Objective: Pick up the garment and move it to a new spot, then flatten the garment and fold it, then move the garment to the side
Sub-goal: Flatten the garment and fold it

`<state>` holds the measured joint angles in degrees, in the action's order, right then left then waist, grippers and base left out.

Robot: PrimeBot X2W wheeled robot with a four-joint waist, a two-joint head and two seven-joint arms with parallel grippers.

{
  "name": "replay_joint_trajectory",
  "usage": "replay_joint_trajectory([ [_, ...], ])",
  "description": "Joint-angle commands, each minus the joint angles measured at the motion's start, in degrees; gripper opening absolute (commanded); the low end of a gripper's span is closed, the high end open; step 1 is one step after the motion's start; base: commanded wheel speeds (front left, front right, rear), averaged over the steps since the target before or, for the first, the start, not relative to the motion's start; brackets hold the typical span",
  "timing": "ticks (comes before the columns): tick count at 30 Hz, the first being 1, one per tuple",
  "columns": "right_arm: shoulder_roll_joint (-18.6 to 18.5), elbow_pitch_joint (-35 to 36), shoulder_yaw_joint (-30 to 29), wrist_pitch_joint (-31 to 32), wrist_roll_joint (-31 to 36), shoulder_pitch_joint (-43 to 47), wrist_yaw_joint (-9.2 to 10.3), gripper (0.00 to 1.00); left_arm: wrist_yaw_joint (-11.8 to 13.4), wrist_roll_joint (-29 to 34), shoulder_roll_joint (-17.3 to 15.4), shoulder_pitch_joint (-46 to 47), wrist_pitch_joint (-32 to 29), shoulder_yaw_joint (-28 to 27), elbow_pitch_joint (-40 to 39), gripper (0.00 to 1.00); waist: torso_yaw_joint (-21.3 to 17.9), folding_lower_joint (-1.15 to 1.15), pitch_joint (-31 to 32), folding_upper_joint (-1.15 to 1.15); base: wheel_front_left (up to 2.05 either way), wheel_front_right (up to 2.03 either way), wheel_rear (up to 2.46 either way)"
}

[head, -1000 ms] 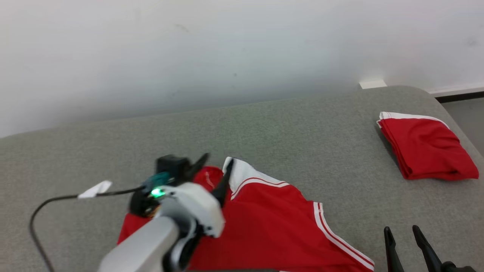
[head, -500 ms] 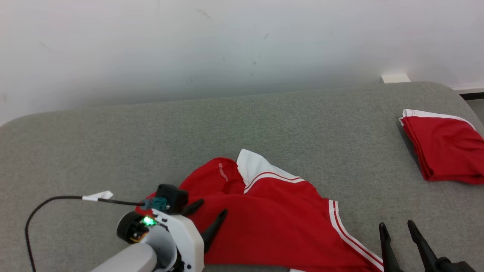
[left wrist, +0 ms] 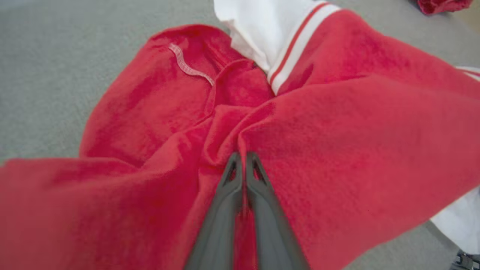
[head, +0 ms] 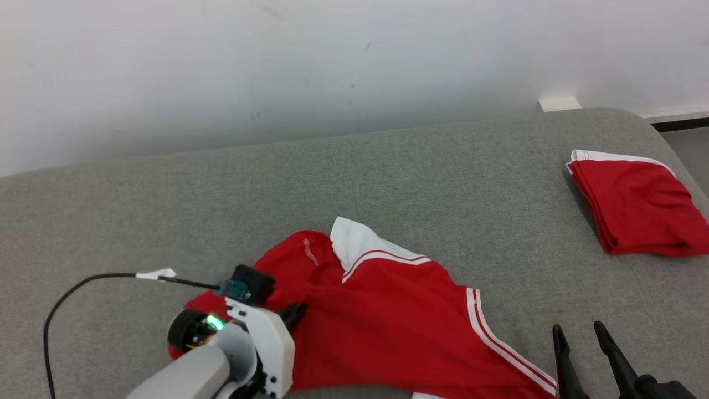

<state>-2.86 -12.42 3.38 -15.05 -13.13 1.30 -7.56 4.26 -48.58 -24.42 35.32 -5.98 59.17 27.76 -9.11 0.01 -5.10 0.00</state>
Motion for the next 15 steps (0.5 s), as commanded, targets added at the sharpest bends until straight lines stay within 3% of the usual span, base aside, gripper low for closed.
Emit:
replay_joint_trajectory([
  [1,-0.09,0.08,-0.14,-0.16,-0.06,0.52,0.16,1.00,0.90,-0.15,0.11,0.47,1.77,-0.98,0.41,0.00,0.10,-0.01,0.09,0.00,0.00,0.00,0.00],
  [7,-0.08,0.30,-1.21,-0.16,-0.40,1.59,0.16,1.00,6.49,0.94,-1.20,-2.33,9.69,-4.49,-6.77,0.00,2.15,-0.01,1.09,0.00,0.00,0.00,0.00],
  [15,-0.08,0.65,-2.06,-0.16,-0.50,2.70,0.16,1.00,13.88,2.08,-8.66,-8.79,6.56,-4.26,-35.25,0.00,6.72,-0.01,2.41,0.00,0.00,0.00,0.00],
])
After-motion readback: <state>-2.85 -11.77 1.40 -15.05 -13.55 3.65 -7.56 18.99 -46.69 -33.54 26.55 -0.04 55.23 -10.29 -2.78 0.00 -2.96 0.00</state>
